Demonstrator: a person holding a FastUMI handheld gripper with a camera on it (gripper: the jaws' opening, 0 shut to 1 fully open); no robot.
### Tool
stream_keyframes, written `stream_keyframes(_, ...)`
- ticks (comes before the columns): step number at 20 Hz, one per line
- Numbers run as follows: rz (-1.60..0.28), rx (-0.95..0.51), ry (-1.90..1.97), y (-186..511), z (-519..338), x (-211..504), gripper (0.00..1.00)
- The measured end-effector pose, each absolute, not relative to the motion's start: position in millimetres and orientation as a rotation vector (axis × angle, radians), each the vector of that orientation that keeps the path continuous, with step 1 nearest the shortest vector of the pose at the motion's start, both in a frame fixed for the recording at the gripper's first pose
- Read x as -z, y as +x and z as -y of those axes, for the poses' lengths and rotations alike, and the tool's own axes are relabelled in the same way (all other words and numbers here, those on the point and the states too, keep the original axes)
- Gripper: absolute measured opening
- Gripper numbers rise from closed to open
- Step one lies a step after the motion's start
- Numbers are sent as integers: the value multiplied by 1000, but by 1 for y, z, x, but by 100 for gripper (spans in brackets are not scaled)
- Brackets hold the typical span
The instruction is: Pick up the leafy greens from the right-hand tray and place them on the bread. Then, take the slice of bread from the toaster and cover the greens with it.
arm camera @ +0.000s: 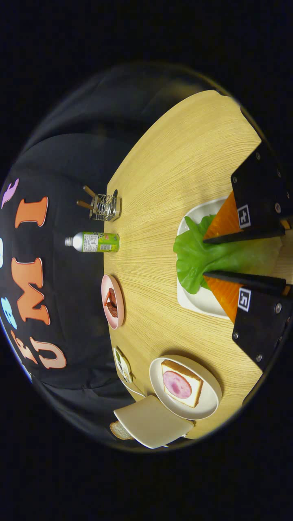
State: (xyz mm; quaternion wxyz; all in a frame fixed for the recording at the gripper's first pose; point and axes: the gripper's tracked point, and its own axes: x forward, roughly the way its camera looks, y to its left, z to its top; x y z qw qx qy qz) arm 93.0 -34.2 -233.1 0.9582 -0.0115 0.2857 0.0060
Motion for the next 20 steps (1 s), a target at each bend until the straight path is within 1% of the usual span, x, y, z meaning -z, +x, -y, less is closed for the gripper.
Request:
stream_keyframes(1,-580,0,-11,94,37,233,32)
stream_keyframes(2,-584,5,8,94,38,233,19)
stream_keyframes(4,-585,14,43,93,40,230,8)
stream_keyframes(5,-582,18,55,93,40,227,6)
stream_keyframes(7,-573,17,45,90,40,220,4)
stream_keyframes(12,-516,2,12,90,26,187,5)
stream_keyframes(20,-456,-51,-13,93,-26,150,5)
